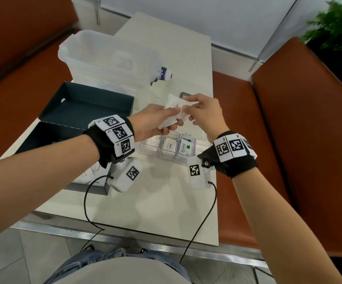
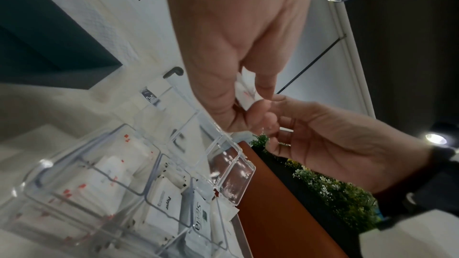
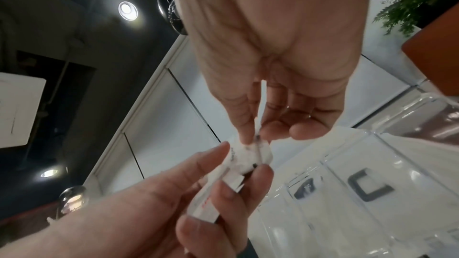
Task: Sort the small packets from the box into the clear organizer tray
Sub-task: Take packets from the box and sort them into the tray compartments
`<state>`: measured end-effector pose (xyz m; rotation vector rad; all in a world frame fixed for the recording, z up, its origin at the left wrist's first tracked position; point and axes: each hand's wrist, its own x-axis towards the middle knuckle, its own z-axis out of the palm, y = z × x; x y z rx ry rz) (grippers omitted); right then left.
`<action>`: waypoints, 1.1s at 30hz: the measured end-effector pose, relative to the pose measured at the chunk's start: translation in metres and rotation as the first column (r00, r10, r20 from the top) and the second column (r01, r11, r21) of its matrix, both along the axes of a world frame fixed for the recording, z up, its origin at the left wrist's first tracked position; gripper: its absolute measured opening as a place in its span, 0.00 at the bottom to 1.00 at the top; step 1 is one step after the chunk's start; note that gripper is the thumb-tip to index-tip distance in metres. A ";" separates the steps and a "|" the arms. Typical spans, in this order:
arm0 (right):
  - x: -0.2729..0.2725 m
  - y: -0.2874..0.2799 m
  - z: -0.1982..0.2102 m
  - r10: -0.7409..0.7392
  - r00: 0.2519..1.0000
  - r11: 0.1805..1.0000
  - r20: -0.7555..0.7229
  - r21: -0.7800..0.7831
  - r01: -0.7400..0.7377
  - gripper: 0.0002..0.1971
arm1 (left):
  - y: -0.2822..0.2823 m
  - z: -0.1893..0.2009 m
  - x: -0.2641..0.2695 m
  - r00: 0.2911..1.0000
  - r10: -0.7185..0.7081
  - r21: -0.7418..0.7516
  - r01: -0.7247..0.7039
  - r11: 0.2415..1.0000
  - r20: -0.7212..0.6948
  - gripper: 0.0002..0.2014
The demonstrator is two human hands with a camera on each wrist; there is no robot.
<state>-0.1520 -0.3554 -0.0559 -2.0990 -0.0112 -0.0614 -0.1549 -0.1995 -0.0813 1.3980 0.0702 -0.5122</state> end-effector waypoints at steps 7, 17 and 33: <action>-0.008 0.001 -0.006 -0.079 0.976 0.934 -0.203 0.328 0.144 0.08 | 0.007 -0.009 0.004 0.997 0.068 -0.048 -0.066 0.997 0.045 0.04; -0.012 -0.029 -0.008 -0.038 0.999 0.993 0.016 -0.108 0.039 0.14 | -0.005 -0.007 0.005 0.922 -0.146 0.357 0.008 0.934 0.359 0.05; 0.007 -0.089 -0.041 -0.046 0.994 0.852 -0.096 -0.524 -0.011 0.10 | -0.028 -0.008 0.009 0.890 -0.221 0.499 -0.009 0.867 0.399 0.09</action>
